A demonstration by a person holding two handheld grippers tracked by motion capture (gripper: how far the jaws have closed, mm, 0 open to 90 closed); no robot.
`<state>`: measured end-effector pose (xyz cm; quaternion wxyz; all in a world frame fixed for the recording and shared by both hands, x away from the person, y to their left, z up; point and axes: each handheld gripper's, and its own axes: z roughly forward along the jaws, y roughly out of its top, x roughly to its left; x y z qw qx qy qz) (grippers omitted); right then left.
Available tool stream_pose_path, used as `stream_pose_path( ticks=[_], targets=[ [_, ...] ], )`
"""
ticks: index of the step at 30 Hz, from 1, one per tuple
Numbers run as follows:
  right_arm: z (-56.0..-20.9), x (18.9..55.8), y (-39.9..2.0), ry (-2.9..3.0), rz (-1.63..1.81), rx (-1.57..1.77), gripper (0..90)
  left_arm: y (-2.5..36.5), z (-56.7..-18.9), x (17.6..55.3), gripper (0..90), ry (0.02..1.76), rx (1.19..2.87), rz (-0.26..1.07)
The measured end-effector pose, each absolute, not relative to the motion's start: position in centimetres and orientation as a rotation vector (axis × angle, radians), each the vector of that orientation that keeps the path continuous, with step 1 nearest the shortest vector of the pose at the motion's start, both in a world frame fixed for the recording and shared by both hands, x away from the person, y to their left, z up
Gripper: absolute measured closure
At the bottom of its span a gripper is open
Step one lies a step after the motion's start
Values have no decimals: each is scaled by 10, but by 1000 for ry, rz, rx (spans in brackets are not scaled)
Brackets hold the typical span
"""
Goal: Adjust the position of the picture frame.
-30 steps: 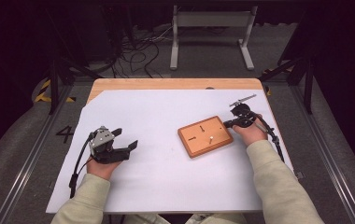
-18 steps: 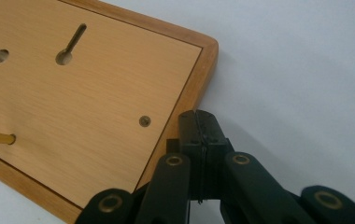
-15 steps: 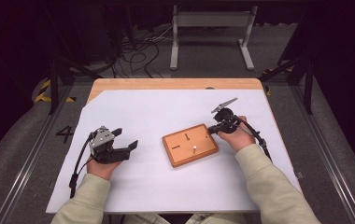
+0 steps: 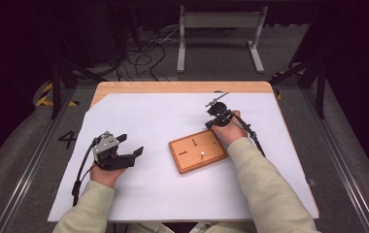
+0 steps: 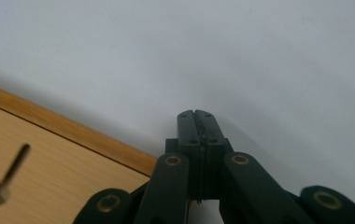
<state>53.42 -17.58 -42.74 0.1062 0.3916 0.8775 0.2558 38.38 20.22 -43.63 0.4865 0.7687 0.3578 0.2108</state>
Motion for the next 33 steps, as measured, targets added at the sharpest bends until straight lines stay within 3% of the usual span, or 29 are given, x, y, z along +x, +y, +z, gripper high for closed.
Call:
stream_pose_path(
  ticks=[13,28,33],
  targets=[
    [-428,510,-192,2682,655,1064,900,201,-435,383,202,874,1863,506],
    [-419,473,-221,2604,783,1036,900,190,-432,383,232,808,1893,450],
    [-397,450,-240,2443,1032,981,806,182,-426,380,251,753,1900,402]
  ],
)
